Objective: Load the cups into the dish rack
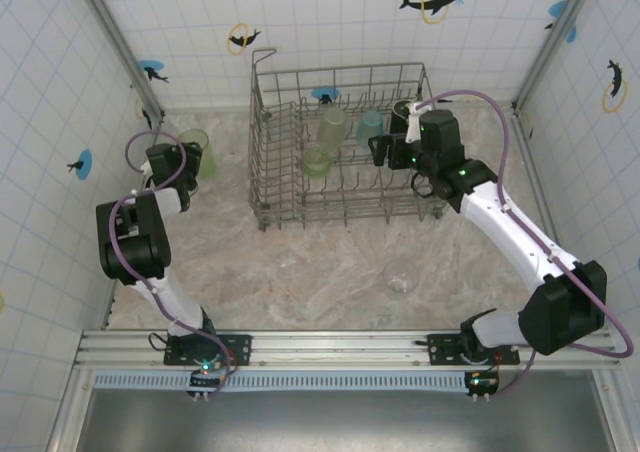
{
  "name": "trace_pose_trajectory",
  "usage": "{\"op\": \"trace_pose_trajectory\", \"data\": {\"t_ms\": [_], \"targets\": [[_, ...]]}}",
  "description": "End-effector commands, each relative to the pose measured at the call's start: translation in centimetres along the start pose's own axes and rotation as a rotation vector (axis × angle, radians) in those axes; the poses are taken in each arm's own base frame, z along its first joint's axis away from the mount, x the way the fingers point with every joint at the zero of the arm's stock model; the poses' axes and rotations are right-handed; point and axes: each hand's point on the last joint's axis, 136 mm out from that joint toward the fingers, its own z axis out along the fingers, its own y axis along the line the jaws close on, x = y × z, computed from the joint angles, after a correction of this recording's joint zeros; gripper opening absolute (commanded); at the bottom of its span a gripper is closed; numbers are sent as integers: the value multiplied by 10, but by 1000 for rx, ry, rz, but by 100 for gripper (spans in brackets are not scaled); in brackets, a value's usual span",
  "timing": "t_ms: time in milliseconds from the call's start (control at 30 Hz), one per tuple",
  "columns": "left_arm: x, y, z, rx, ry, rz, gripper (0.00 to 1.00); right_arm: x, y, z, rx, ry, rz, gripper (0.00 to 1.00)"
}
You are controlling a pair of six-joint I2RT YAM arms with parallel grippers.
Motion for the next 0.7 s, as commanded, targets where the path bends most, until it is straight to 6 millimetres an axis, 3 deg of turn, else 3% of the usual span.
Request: {"op": "trace_pose_trajectory", "data": {"t_ms": [0, 233, 333, 367, 667], "targets": [[-4, -7, -3, 28, 7, -5, 68, -23, 4, -17, -8, -65, -14, 100], [0, -1, -11, -12, 25, 1, 34, -21, 4, -19, -23, -67, -6, 100], [2, 4, -15, -25, 28, 3, 5, -22, 3, -20, -26, -72, 0, 100], [2, 6, -17, -30, 28, 1, 0, -21, 3, -20, -29, -71, 3, 100], [0, 9, -51, -28, 10, 5, 0, -14, 2, -18, -56, -42, 10, 100]]}}
